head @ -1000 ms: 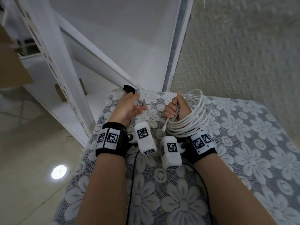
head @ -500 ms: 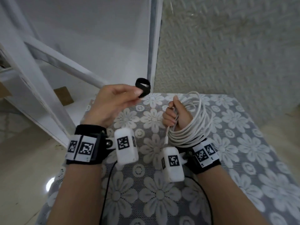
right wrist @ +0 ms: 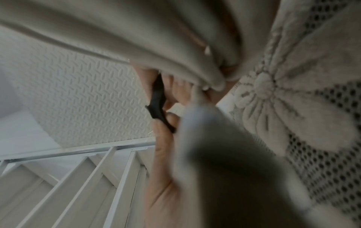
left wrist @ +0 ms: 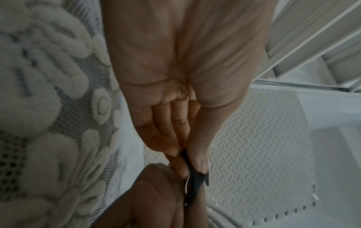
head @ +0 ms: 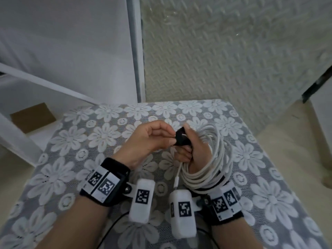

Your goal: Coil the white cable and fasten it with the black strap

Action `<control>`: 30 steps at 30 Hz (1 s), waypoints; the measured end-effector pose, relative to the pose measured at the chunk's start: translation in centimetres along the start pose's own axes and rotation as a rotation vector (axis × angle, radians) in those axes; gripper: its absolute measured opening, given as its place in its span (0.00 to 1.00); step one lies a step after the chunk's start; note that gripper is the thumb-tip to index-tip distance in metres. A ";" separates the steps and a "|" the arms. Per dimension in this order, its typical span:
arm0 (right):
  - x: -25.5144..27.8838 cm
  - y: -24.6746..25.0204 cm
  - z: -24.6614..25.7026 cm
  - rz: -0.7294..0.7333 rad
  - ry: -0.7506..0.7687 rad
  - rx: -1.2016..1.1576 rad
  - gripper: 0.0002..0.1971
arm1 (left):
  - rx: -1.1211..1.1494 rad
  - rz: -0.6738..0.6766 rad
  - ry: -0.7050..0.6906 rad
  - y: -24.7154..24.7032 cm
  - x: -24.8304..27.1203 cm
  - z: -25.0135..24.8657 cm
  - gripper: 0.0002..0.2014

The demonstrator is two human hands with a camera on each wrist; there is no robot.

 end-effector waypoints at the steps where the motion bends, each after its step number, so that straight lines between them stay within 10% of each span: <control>1: -0.1 0.2 0.0 -0.018 0.014 0.001 0.26 | 0.033 -0.002 0.004 -0.1 -0.1 0.3 0.09; 20: -1.8 1.3 -1.2 -0.220 0.026 0.044 0.14 | 0.047 0.148 -0.005 0.7 -0.2 0.8 0.07; 30: -1.1 -0.7 -1.2 -0.054 -0.008 0.124 0.23 | -0.113 -0.090 -0.109 0.8 -0.6 0.4 0.17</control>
Point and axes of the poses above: each hand's wrist, its own x-axis away from the middle knuckle, its own y-axis out of the back of the hand, z = x × y, the point moved 3 cm from there along -x, towards the middle knuckle, and after that the axes turned 3 degrees about y, right-handed, at the moved point
